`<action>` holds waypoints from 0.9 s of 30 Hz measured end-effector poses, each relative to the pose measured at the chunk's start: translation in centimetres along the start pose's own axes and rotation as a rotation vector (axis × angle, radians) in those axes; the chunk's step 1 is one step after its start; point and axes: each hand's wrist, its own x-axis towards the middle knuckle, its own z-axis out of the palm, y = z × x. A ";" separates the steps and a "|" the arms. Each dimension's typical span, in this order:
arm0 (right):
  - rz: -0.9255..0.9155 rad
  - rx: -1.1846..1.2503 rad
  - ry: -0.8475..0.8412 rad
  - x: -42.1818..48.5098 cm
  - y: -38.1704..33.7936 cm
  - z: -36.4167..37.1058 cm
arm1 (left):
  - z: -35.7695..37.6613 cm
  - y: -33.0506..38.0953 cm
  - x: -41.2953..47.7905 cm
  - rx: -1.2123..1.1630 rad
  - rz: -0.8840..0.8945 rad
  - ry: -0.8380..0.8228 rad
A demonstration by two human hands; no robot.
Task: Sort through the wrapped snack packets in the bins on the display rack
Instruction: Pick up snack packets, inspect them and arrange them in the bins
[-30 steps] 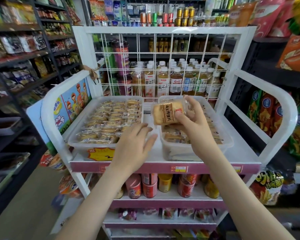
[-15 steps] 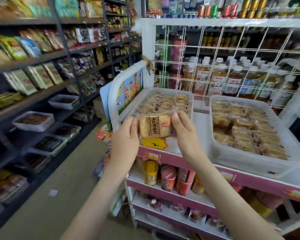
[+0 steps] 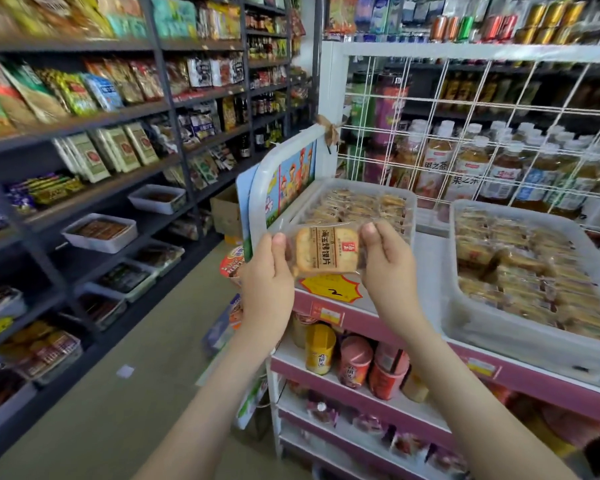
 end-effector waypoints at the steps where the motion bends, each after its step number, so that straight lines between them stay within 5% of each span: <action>1: 0.025 0.054 0.008 0.1 -0.3 -0.3 | 0.3 0.2 0.1 -0.034 -0.013 -0.003; 9: 0.244 0.329 -0.015 0.5 -1.9 -3.7 | 2.9 1.3 0.9 -0.266 -0.151 -0.228; 12: 0.197 0.183 0.017 1.0 -2.0 -5.7 | 3.3 2.2 1.8 -0.008 0.042 -0.329; 15: 0.126 -0.056 0.104 1.7 -2.4 -7.7 | 3.3 4.3 1.7 0.091 0.216 -0.255; 19: -0.006 -0.294 0.120 1.9 -3.8 -9.1 | 4.9 6.8 0.8 0.321 0.693 -0.339; 21: -0.052 -0.338 0.082 1.7 -4.6 -9.6 | 6.4 7.4 0.7 0.463 0.746 -0.332; 24: -0.071 -0.219 0.001 1.3 -5.1 -10.8 | 7.9 8.0 0.7 0.328 0.679 -0.312; 27: -0.014 0.032 -0.037 1.4 -4.1 -12.9 | 8.1 8.4 0.5 -0.119 0.295 -0.464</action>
